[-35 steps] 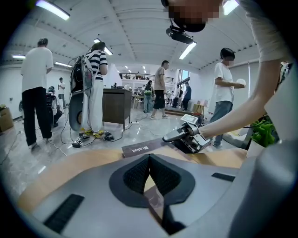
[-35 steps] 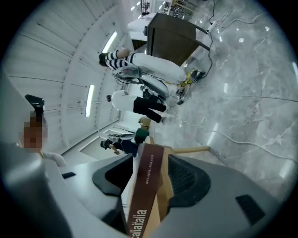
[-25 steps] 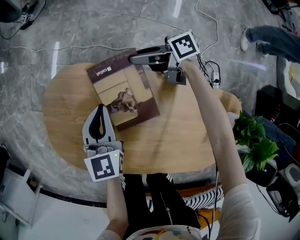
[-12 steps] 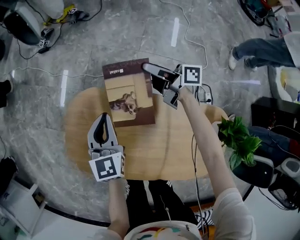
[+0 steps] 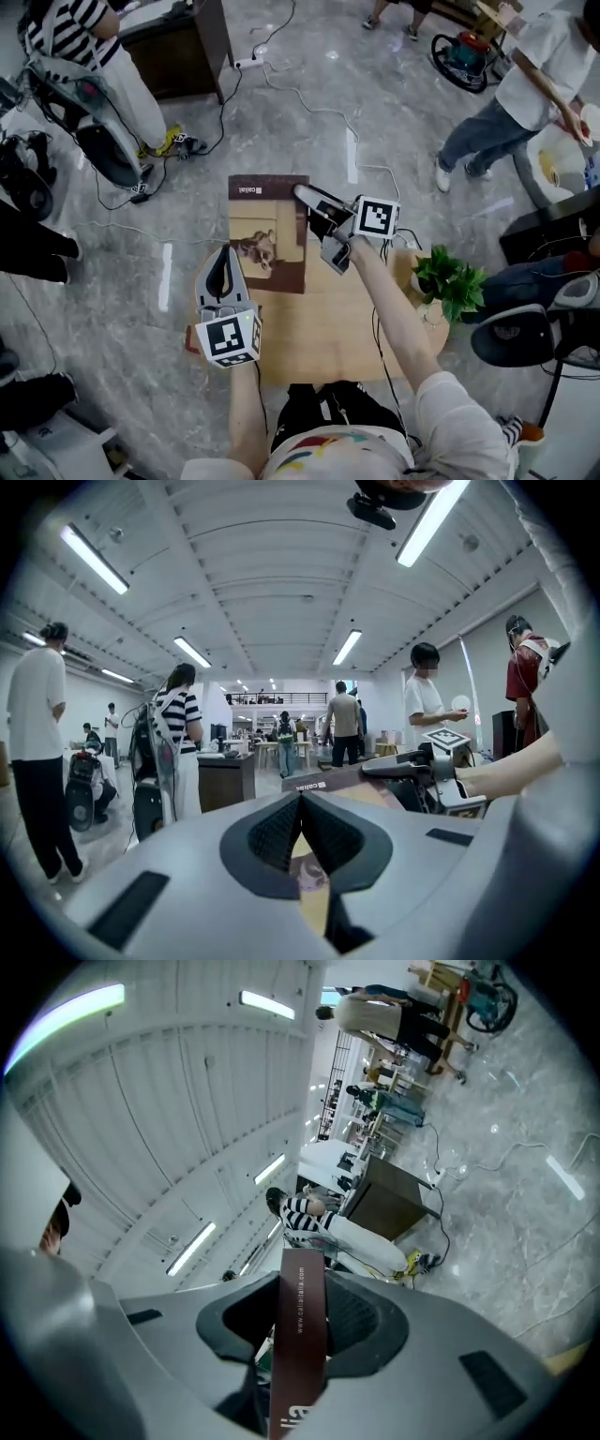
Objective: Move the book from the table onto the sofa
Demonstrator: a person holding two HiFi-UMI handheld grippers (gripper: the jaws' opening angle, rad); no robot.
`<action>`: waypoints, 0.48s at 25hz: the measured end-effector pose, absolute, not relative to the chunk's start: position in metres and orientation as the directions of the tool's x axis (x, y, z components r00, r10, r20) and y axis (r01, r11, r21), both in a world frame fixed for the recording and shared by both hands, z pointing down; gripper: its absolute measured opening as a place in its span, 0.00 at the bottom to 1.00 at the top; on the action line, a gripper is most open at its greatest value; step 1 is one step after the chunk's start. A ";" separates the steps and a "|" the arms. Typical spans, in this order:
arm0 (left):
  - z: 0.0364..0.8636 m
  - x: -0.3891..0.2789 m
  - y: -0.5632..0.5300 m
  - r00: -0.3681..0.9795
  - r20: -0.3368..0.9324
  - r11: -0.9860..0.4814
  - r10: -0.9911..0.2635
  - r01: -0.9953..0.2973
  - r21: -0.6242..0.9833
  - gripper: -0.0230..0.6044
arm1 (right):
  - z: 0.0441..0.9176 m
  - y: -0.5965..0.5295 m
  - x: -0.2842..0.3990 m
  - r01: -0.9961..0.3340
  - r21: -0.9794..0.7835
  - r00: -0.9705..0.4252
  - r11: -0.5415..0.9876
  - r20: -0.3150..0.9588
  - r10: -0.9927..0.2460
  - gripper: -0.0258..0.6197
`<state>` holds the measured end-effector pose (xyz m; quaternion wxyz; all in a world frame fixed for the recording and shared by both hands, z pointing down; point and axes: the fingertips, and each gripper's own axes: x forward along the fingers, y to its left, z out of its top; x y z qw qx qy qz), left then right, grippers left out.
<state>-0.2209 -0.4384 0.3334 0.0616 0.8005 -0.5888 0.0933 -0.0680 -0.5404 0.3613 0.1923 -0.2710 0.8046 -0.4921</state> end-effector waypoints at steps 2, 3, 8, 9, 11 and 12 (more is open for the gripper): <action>0.298 -0.219 -0.441 0.311 0.171 -0.320 -0.935 -0.947 -0.025 0.05 | 0.323 -0.525 -0.061 -0.256 -0.884 -0.744 0.391 -0.077 -0.663 0.28; 0.281 -0.218 -0.442 0.322 0.148 -0.330 -0.935 -0.943 -0.031 0.05 | 0.305 -0.516 -0.058 -0.257 -0.879 -0.726 0.401 -0.099 -0.680 0.28; 0.203 -0.207 -0.427 0.386 0.064 -0.388 -0.920 -0.921 -0.027 0.05 | 0.229 -0.460 -0.049 -0.316 -0.833 -0.660 0.453 -0.150 -0.736 0.28; 0.190 -0.203 -0.420 0.401 0.051 -0.403 -0.915 -0.915 -0.024 0.05 | 0.220 -0.446 -0.045 -0.323 -0.833 -0.644 0.449 -0.154 -0.749 0.28; 0.168 -0.193 -0.406 0.433 0.029 -0.434 -0.901 -0.901 -0.023 0.05 | 0.201 -0.420 -0.033 -0.332 -0.828 -0.611 0.452 -0.176 -0.772 0.28; 0.160 -0.186 -0.399 0.451 0.019 -0.451 -0.892 -0.892 -0.029 0.05 | 0.193 -0.407 -0.024 -0.338 -0.822 -0.593 0.458 -0.192 -0.782 0.28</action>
